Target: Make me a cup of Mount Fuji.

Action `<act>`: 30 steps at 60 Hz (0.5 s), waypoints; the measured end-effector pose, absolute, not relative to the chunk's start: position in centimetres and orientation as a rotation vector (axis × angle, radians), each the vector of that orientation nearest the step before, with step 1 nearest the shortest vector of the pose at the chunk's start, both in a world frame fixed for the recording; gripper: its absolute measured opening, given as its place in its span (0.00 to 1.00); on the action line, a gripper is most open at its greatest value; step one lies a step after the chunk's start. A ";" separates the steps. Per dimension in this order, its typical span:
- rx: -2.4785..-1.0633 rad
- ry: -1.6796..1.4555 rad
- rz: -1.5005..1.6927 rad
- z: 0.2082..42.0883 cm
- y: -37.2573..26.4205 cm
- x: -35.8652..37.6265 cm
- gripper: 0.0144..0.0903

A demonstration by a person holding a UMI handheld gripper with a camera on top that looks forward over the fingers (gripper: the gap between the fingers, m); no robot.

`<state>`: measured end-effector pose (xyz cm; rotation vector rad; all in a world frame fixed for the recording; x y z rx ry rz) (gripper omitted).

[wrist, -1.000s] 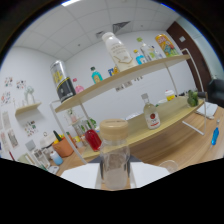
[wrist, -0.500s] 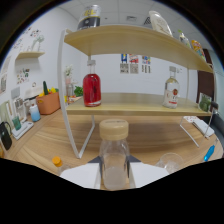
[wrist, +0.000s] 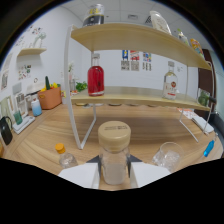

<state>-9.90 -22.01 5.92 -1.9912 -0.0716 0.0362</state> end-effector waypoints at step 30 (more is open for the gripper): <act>-2.044 -0.006 0.117 12.8 -28.3 -9.0 0.93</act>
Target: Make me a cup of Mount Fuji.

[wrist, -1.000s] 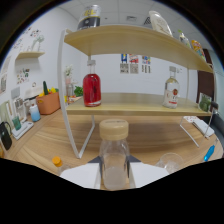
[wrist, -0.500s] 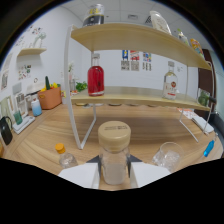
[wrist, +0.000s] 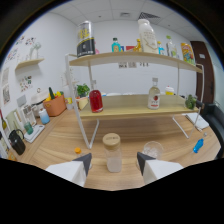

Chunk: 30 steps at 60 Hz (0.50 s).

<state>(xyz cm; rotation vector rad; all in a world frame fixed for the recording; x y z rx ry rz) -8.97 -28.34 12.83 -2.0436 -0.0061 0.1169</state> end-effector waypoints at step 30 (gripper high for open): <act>-1.920 0.019 -0.007 26.3 -29.9 2.6 0.94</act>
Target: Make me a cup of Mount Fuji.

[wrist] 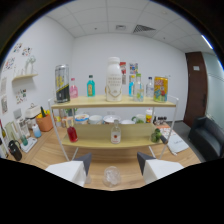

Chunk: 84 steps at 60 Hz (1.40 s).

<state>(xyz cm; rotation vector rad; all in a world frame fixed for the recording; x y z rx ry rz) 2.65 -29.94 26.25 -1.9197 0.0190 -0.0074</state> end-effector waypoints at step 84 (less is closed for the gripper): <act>-1.708 0.057 0.042 36.5 -21.7 8.3 0.43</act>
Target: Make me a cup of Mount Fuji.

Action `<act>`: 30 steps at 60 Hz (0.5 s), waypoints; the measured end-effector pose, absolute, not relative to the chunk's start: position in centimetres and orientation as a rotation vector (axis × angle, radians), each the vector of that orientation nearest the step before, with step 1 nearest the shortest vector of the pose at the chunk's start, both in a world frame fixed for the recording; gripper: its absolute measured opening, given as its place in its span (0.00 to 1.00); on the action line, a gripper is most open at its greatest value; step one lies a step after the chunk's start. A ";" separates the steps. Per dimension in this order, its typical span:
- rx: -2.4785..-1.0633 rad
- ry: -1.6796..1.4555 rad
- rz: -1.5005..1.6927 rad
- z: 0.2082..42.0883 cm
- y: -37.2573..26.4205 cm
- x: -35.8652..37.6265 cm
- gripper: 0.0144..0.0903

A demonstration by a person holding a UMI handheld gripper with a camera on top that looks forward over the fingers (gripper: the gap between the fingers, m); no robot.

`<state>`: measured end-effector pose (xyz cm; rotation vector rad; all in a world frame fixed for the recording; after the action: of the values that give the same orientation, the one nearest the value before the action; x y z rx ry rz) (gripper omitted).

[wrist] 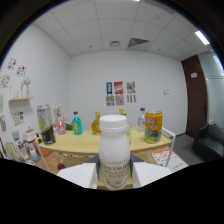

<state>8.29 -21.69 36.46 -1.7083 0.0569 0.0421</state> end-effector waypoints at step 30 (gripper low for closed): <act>-1.975 -0.281 -0.321 11.9 -22.4 13.7 0.43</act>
<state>13.73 -22.43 11.88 -1.9748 -0.2810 -0.3214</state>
